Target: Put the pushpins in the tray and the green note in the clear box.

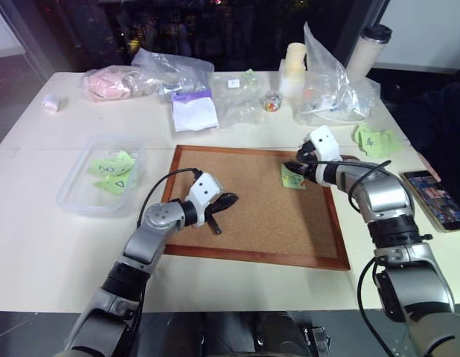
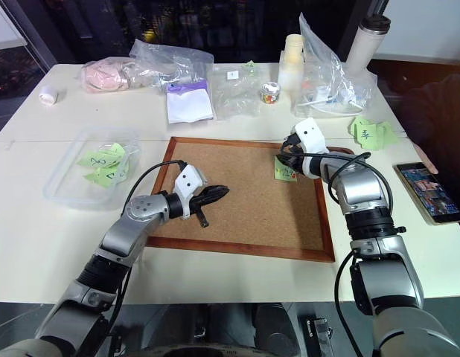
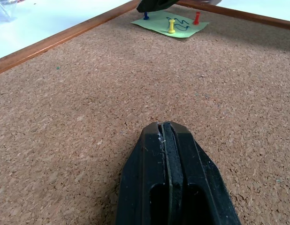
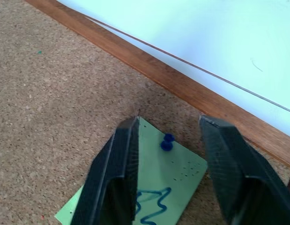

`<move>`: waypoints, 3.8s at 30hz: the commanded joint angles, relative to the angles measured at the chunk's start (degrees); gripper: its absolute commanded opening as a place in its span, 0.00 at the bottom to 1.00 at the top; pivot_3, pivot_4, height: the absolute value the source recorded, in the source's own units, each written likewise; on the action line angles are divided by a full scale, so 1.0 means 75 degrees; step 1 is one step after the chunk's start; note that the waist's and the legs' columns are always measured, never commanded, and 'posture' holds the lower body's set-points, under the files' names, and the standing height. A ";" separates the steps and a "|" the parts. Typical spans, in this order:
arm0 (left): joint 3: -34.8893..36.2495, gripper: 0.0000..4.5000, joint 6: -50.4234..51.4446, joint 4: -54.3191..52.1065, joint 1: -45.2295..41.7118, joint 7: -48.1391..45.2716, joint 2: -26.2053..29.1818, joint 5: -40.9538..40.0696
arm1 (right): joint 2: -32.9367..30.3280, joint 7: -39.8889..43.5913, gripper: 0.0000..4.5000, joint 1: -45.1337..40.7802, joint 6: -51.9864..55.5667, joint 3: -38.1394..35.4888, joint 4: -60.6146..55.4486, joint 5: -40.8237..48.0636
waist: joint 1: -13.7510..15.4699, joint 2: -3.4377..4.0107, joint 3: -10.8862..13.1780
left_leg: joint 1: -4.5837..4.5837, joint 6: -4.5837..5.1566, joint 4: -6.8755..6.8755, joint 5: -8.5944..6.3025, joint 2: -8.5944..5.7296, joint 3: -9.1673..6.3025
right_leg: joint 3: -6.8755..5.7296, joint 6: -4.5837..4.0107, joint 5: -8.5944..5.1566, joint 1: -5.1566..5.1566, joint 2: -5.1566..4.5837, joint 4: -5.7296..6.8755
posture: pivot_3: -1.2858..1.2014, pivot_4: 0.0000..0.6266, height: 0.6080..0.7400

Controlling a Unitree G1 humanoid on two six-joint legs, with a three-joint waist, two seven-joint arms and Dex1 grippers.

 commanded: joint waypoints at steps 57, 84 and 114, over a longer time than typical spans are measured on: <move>-0.0287 0.00 0.0178 0.0086 0.0571 0.0206 -0.0243 0.0609 | -0.0775 -0.0923 0.01 0.0075 -0.0497 -0.2155 0.1018 0.0024 | 0.0005 0.0056 -0.0034 | 0.0018 0.0001 -0.0002 -0.0001 -0.0005 0.0009 | 0.0006 0.0000 0.0000 0.0021 -0.0003 -0.0006 | 0.52 0.24 1.00; -0.0250 0.00 0.0072 0.0041 0.0622 0.0116 -0.0205 0.0580 | -0.0951 0.0306 0.74 0.0776 0.0666 -0.1954 -0.1300 0.0849 | 0.0005 0.0068 -0.0041 | 0.0018 0.0002 -0.0006 -0.0002 -0.0003 0.0007 | 0.0009 0.0001 0.0000 0.0021 -0.0001 -0.0010 | 0.52 0.24 1.00; -0.0252 0.00 0.0093 -0.0093 0.0717 0.0112 -0.0136 0.0601 | -0.0713 0.0304 0.49 0.2062 0.0894 -0.1200 -0.2903 0.1152 | 0.0004 0.0069 -0.0041 | 0.0016 0.0007 -0.0007 -0.0004 -0.0003 -0.0001 | 0.0006 0.0000 -0.0001 0.0021 0.0005 -0.0015 | 0.52 0.24 1.00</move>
